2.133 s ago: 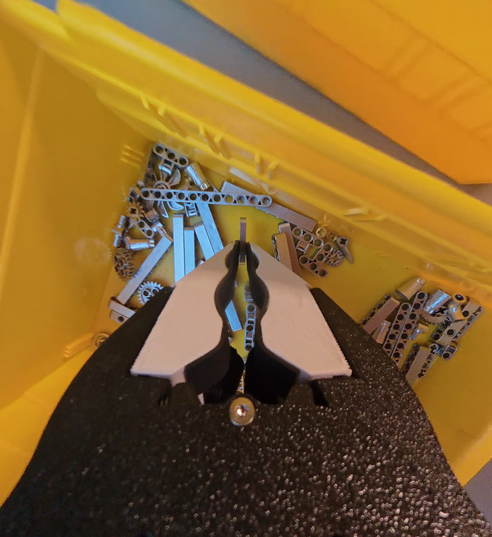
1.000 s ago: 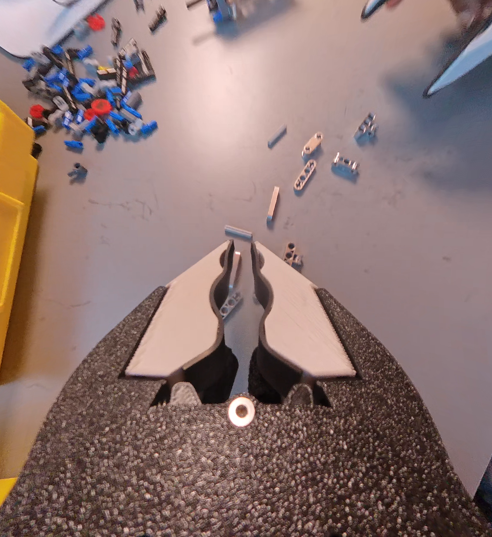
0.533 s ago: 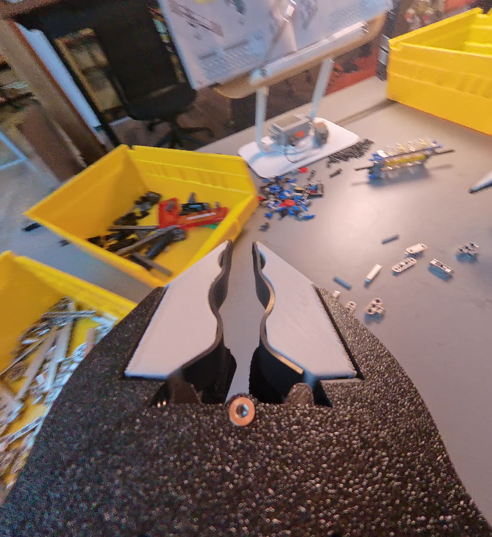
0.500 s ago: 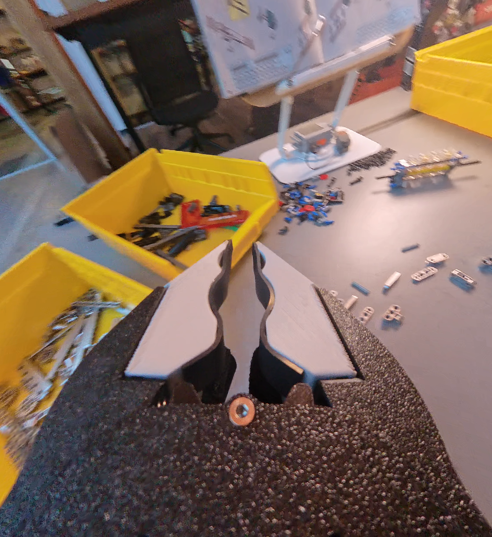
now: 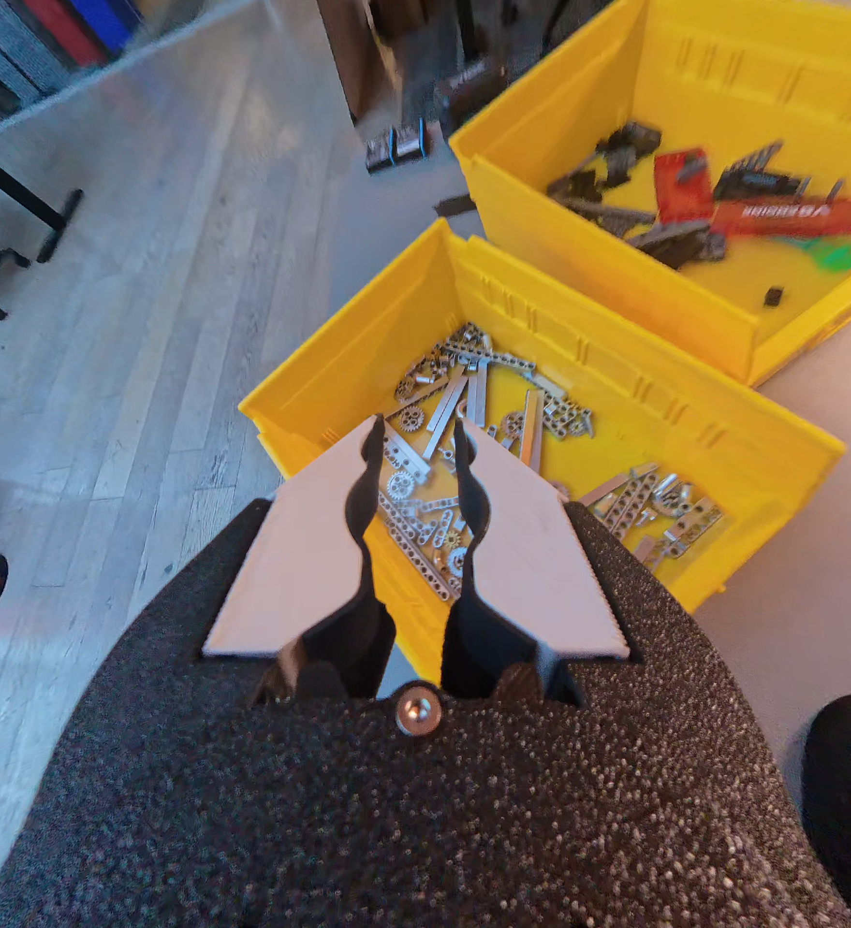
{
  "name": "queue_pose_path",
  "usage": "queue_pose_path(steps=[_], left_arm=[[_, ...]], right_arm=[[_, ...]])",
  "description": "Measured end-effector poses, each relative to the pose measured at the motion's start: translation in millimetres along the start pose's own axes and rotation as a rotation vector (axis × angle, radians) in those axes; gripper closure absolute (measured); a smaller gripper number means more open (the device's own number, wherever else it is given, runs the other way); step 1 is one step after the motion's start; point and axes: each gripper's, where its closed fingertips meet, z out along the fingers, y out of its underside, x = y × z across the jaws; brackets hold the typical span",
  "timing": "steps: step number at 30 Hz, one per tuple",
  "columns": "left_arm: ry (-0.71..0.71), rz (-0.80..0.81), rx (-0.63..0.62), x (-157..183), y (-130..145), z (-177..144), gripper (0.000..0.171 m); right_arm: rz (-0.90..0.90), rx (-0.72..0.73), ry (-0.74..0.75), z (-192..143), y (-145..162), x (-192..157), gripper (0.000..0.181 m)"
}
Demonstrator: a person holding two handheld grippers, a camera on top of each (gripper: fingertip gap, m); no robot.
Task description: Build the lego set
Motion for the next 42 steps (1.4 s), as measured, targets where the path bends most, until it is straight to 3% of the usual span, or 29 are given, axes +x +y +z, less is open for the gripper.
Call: queue_pose_path(steps=[3,8,16,21,26,42], left_arm=[[0.098,0.104,-0.202,-6.6,22.6,35.8,0.148],[0.131,0.406,-0.536,-15.7,68.7,78.4,0.154],[0.275,0.733,-0.852,-0.9,120.8,101.6,0.156],[0.326,0.766,-0.935,-2.9,134.1,104.0,0.157],[0.412,0.697,-0.977,6.2,142.2,93.9,0.167],[0.527,0.593,-1.020,20.6,146.5,93.2,0.159]], right_arm=[[0.005,0.000,0.009,-0.9,0.8,2.2,0.115],[0.017,-0.011,0.011,0.0,4.9,4.4,0.116],[0.034,-0.023,0.004,2.3,9.8,5.1,0.116],[0.035,-0.029,0.003,2.5,11.3,5.3,0.118],[0.042,-0.029,0.006,1.8,12.2,6.9,0.118],[0.048,-0.034,0.003,2.3,13.3,7.3,0.120]])
